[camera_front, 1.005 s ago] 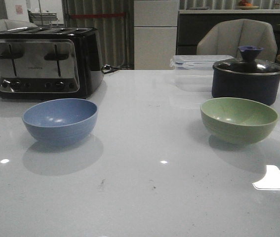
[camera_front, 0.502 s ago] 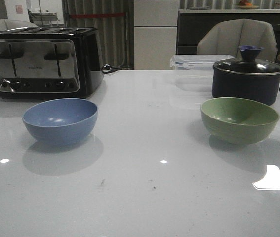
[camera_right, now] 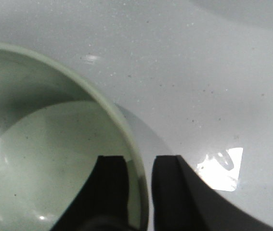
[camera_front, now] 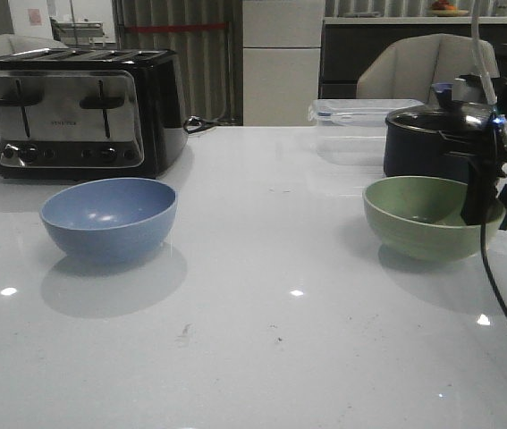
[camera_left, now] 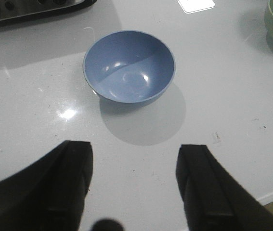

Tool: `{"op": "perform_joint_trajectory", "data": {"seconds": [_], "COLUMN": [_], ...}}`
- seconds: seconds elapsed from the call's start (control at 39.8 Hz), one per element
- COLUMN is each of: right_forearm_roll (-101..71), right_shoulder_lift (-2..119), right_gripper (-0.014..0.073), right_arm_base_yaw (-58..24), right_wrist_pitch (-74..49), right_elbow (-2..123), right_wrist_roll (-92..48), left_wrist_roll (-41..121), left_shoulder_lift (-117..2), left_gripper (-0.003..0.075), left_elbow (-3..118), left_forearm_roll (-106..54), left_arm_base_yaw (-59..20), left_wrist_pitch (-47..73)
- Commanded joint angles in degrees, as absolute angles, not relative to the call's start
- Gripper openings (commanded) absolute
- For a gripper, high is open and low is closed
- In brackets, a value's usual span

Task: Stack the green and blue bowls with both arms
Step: 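Lower the right gripper and grasp the rim of the green bowl, then lift the green bowl with the right gripper and set it down centrally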

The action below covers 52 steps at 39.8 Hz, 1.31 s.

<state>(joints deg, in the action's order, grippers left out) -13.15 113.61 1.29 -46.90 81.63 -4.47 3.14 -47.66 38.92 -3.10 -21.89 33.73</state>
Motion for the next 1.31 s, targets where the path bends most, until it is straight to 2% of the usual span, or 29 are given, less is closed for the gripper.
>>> {"op": "perform_joint_trajectory", "data": {"seconds": [0.0, 0.18, 0.33, 0.53, 0.83, 1.16, 1.28], "right_forearm_roll": [-13.8, -13.3, -13.3, -13.4, -13.4, -13.2, -13.1], "right_shoulder_lift": [110.2, 106.1, 101.3, 97.9, 101.7, 108.0, 109.4], "right_gripper": [0.0148, 0.0069, 0.0068, 0.0068, 0.0068, 0.0071, 0.0125], "right_arm_base_yaw": [1.5, 1.1, -1.4, -10.8, -23.8, -25.5, -25.5], "right_wrist_pitch": [-46.9, -47.8, -48.8, -50.8, -49.5, -48.9, -48.9], "right_elbow": [83.6, 83.6, 83.6, 83.5, 82.6, 82.4, 82.4], "right_wrist_roll": [-5.5, -8.0, -9.0, -10.7, -10.7, -10.7, -10.7], "left_wrist_roll": [3.2, 3.2, 3.2, 3.2, 3.2, 3.2, 3.2], "left_shoulder_lift": [-47.4, -47.4, -47.4, -47.4, -47.4, -47.4, -47.4], "left_gripper": [0.0433, 0.0433, 0.0433, 0.0433, 0.0433, 0.0433, 0.0433], "left_elbow": [40.5, 40.5, 40.5, 40.5, 40.5, 40.5, 40.5], "left_forearm_roll": [-3.6, -3.6, -3.6, -3.6, -3.6, -3.6, -3.6], "left_arm_base_yaw": [-22.3, -22.3, -22.3, -22.3, -22.3, -22.3, -22.3], "left_wrist_pitch": [29.7, 29.7, 29.7, 29.7, 29.7, 29.7, 29.7]}}
